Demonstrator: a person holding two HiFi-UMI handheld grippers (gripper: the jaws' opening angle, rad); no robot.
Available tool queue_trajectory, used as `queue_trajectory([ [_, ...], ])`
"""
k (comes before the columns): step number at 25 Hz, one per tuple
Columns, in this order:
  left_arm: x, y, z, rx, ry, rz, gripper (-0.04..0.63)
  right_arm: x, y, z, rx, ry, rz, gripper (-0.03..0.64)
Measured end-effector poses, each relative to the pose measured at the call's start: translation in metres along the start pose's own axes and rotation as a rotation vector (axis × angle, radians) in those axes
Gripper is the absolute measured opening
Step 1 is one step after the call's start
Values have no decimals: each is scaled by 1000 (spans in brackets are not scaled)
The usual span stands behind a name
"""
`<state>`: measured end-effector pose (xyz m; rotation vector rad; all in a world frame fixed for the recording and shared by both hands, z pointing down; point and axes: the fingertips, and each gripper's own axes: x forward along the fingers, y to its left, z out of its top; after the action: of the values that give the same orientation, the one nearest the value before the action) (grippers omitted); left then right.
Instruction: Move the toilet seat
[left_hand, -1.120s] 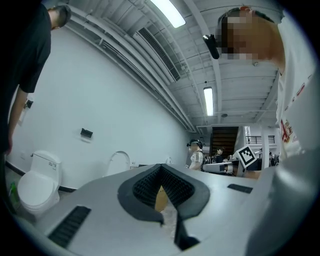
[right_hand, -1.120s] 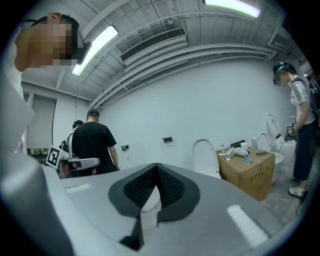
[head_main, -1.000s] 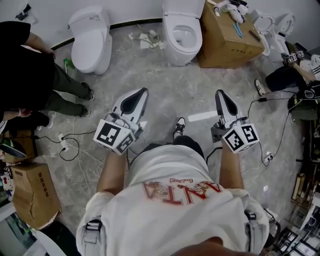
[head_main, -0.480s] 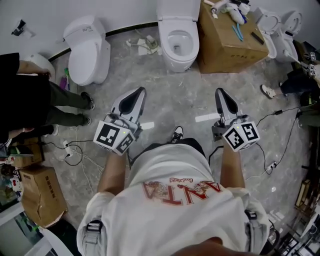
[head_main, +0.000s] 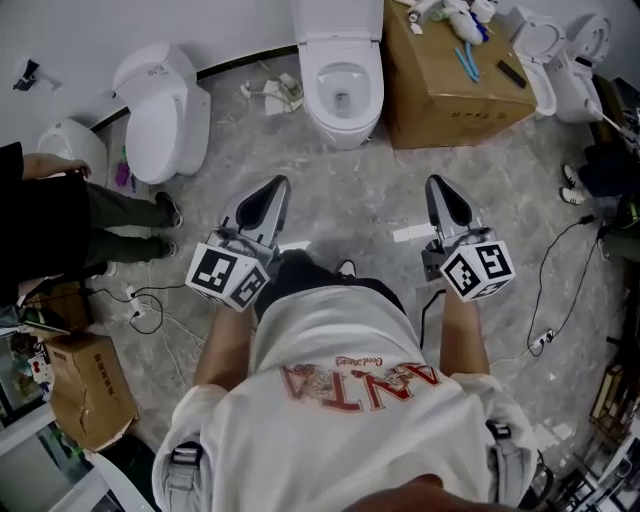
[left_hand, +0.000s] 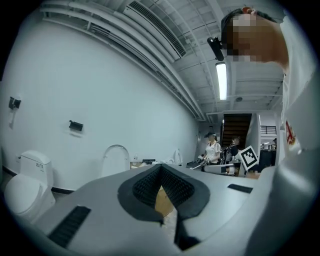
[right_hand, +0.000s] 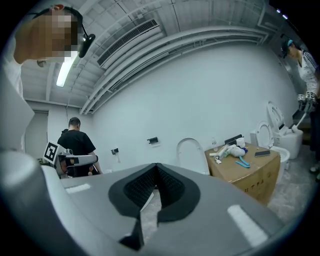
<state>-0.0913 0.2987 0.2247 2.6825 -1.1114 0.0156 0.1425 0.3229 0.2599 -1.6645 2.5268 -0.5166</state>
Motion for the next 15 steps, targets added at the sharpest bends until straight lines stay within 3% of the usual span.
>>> queue_trajectory([
  [7,45,5,5,22,6,-54,9,16,-29,9,9,-18,-30,0],
  [15,108,59,11,-27,2,-89,8,73,-63,16,6,9,-83,0],
])
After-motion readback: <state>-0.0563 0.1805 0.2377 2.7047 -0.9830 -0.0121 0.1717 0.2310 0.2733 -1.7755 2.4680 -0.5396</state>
